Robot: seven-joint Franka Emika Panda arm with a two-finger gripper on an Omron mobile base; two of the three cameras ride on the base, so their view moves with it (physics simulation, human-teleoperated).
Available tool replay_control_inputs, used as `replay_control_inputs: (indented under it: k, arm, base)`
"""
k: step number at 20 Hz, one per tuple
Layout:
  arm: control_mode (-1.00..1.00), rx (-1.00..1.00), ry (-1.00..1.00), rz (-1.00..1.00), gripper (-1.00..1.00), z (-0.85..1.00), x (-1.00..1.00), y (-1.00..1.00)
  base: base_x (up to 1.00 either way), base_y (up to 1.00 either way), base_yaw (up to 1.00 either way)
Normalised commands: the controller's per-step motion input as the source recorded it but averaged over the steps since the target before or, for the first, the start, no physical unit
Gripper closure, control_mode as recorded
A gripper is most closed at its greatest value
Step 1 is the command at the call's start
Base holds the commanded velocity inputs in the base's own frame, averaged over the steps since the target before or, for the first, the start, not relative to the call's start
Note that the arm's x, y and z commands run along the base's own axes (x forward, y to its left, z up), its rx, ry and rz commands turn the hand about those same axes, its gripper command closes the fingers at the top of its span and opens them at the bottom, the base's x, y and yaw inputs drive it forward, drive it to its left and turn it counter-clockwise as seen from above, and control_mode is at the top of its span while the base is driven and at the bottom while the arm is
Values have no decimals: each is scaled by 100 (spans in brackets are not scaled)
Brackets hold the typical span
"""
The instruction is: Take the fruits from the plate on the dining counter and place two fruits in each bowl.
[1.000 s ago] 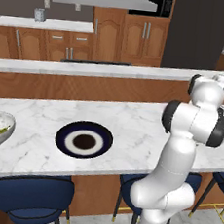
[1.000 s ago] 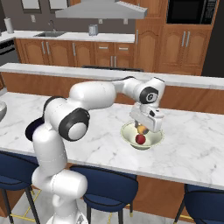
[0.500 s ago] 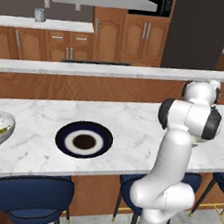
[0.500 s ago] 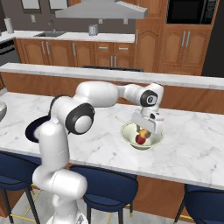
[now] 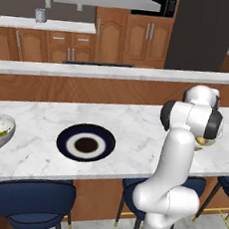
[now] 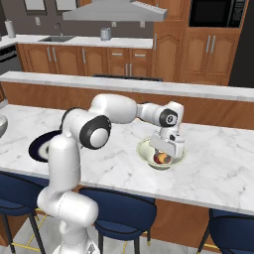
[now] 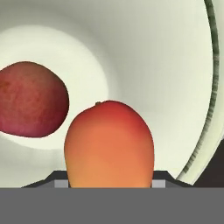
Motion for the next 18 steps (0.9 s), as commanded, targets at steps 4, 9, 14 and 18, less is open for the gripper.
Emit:
replay_control_inputs:
  k: [4, 9, 14, 18]
  arm:
    - [-100, -2, 4, 2, 100, -5, 1, 1]
    - [-100, 0, 0, 6, 100, 0, 0, 3]
    - [-100, 0, 0, 6, -100, 0, 0, 6]
    - [-100, 0, 0, 5, -100, 0, 0, 2]
  base:
    - [0, 0, 0]
    - [0, 0, 0]
    - [0, 0, 0]
    - [0, 0, 0]
